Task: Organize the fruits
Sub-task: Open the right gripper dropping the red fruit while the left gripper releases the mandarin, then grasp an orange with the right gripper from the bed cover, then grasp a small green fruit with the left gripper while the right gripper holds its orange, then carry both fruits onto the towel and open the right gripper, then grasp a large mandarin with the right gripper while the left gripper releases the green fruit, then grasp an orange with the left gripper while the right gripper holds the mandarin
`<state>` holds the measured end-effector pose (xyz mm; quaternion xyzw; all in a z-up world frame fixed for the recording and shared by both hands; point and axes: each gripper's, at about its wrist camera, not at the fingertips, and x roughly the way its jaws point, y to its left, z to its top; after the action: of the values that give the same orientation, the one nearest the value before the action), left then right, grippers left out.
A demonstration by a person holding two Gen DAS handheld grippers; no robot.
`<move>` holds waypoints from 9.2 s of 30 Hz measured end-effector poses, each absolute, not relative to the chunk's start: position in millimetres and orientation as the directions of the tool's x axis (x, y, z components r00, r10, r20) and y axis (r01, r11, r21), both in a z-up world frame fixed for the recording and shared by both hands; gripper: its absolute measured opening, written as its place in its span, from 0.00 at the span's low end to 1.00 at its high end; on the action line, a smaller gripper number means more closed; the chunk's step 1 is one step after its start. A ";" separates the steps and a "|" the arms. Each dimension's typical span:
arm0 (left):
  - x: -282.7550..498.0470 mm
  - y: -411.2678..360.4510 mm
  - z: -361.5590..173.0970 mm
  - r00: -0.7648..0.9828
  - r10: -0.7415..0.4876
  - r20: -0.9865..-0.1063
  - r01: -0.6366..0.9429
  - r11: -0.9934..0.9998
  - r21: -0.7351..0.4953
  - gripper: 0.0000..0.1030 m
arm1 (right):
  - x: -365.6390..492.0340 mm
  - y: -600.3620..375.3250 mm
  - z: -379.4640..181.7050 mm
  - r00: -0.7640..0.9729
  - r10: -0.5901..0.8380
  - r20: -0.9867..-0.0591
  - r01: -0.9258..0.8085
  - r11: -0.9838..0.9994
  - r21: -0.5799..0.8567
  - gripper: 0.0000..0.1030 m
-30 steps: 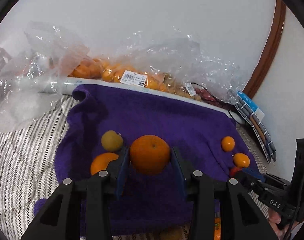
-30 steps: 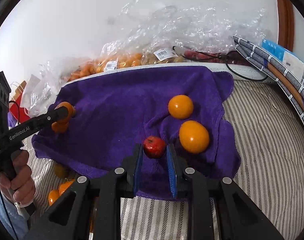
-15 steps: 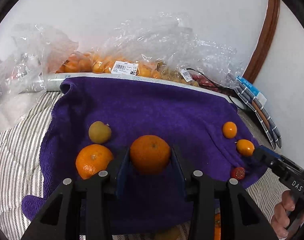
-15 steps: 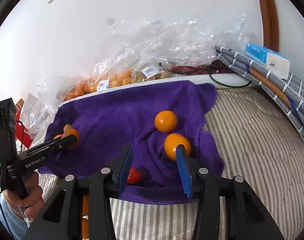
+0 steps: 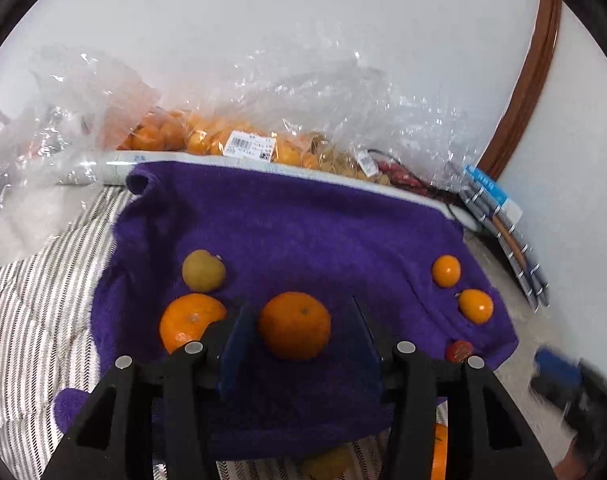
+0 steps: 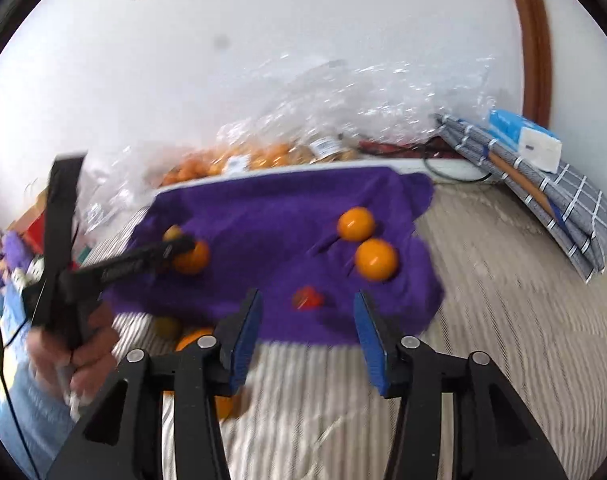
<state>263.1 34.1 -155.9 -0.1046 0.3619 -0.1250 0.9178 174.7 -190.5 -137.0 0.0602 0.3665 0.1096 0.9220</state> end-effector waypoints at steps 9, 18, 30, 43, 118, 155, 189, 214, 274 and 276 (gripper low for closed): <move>220.4 58.5 -104.8 0.812 -0.240 -0.532 0.122 0.961 -0.247 0.46 | 139.9 -151.2 -159.7 0.609 0.330 -0.721 -0.242 0.943 0.227 0.46; 169.9 94.9 -121.0 0.766 -0.201 -0.611 0.087 0.973 -0.212 0.46 | 141.9 -124.6 -180.0 0.574 0.300 -0.762 -0.249 0.950 0.187 0.37; 144.1 80.1 -163.7 0.706 -0.188 -0.683 0.108 0.981 -0.159 0.46 | 131.4 -134.1 -182.9 0.615 0.189 -0.765 -0.196 0.977 0.084 0.31; 143.9 77.3 -187.0 0.650 -0.143 -0.747 0.049 0.988 -0.147 0.38 | 119.2 -203.8 -185.0 0.635 0.147 -0.758 -0.099 0.989 0.109 0.31; 164.0 43.7 -140.9 0.834 -0.219 -0.506 0.093 0.961 -0.262 0.23 | 103.7 -219.9 -174.9 0.694 0.316 -0.647 -0.163 0.944 0.286 0.31; 239.3 63.5 -150.8 0.740 -0.212 -0.638 0.050 0.964 -0.263 0.23 | 246.5 -208.7 -161.8 0.678 0.265 -0.686 -0.170 0.964 0.204 0.31; 247.0 52.9 -164.8 0.667 -0.264 -0.697 0.084 0.956 -0.282 0.23 | 233.6 -208.3 -156.6 0.718 0.227 -0.658 -0.138 0.973 0.185 0.39; 185.5 91.8 -132.6 0.730 -0.193 -0.656 0.047 0.971 -0.233 0.35 | 140.5 -117.3 -171.0 0.593 0.264 -0.761 -0.293 0.951 0.102 0.39; 153.9 -28.2 -188.9 0.636 -0.235 -0.735 0.176 0.972 -0.158 0.31 | 112.9 -257.0 -178.2 0.713 0.213 -0.668 -0.104 0.974 0.200 0.42; 153.0 -27.6 -188.4 0.638 -0.234 -0.734 0.178 0.972 -0.156 0.31 | 113.4 -257.0 -178.7 0.711 0.217 -0.669 -0.107 0.974 0.202 0.42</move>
<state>153.0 -27.6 -188.4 -0.0344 0.4099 -0.1139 0.9043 113.4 -257.0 -178.7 0.0741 0.3701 0.0880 0.9219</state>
